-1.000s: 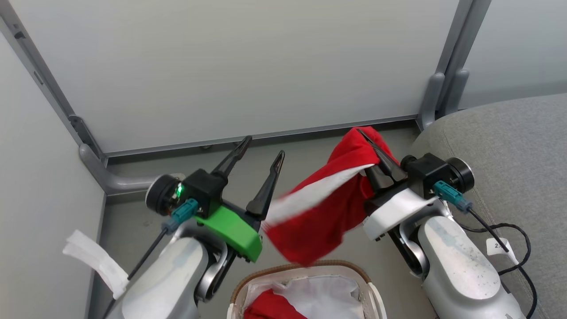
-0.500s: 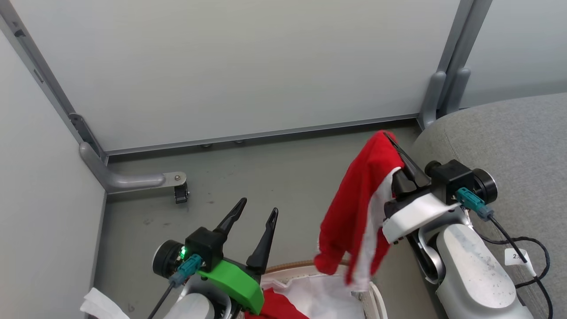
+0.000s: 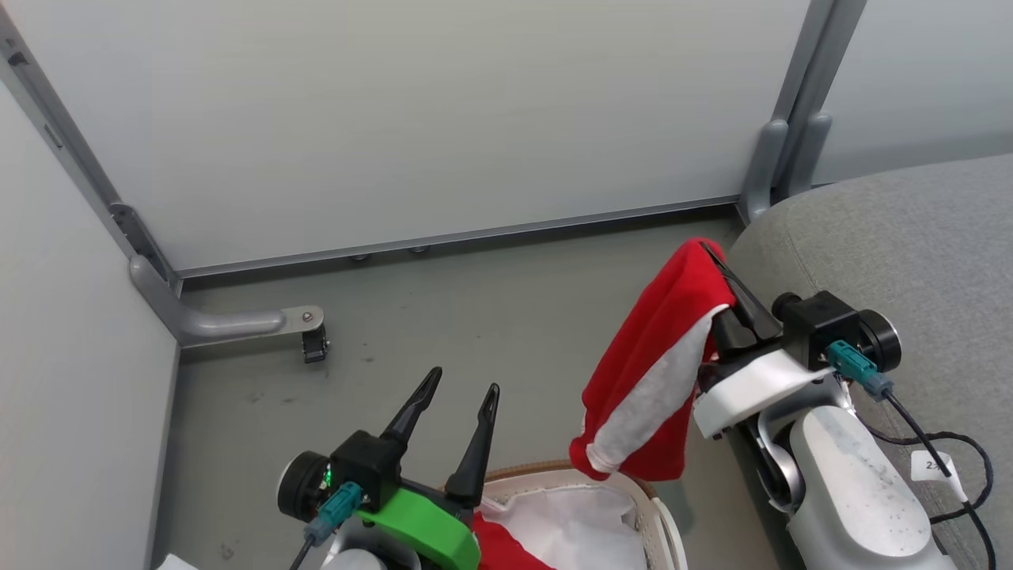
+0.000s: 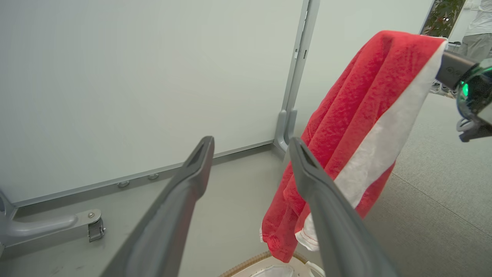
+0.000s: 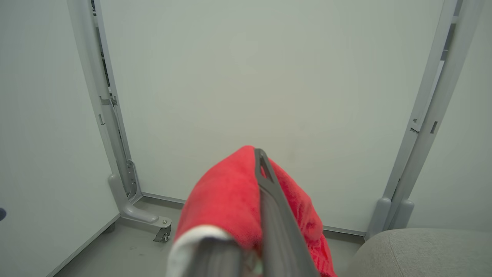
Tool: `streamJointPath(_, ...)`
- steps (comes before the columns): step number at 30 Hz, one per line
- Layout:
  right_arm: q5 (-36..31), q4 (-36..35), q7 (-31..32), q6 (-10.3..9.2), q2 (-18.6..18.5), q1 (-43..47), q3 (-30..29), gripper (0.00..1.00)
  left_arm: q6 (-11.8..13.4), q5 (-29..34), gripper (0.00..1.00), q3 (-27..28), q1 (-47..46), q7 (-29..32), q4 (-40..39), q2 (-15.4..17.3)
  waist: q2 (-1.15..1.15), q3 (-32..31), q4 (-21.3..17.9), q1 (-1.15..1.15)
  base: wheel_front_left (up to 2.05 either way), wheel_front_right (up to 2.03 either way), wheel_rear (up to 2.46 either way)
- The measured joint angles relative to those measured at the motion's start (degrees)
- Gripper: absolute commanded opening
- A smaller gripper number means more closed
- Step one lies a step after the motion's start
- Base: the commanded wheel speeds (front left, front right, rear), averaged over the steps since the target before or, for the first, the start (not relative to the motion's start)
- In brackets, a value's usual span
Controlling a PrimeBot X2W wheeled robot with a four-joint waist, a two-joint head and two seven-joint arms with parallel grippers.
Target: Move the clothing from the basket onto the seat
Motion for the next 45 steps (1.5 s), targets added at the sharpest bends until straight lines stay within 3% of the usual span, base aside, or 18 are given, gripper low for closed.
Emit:
streamJointPath(7, -1.6, -0.8, 0.0, 0.01, 0.0, 1.4, -2.7, 0.0, -1.0, 1.9, 1.0, 1.7, 2.0, 0.0, -0.3, -1.6, 0.0, 0.5, -3.9, 0.0, 0.0, 0.0, 0.0)
streamJointPath(28, -1.9, -1.7, 0.0, 0.01, -0.1, 2.0, -5.7, 0.0, -2.9, 5.1, 1.0, 0.9, 1.7, 0.0, -0.2, -3.2, 0.0, 3.9, -22.8, 0.0, 0.0, 0.0, 0.0)
streamJointPath(37, -3.4, -2.7, 0.0, 0.01, -0.1, -0.5, -6.8, 0.0, -3.0, 6.3, 1.0, 0.6, -0.3, 0.0, -0.1, -3.2, 0.0, 8.4, -24.7, 0.0, 0.0, 0.0, 0.0)
streamJointPath(41, -6.4, -3.4, 0.0, 0.01, 0.0, -6.3, -8.6, 0.0, -3.2, 7.6, 1.0, 1.3, -2.2, 0.0, -0.2, -3.2, 0.0, 11.2, -24.3, 0.0, 0.0, 0.0, 0.0)
streamJointPath(45, -9.6, -4.0, 0.0, 0.01, -0.1, -14.2, -14.1, 0.0, -3.2, 8.5, 1.0, 1.3, -4.0, 0.0, -0.4, -2.8, 0.0, 14.6, -23.4, 0.0, 0.0, 0.0, 0.0)
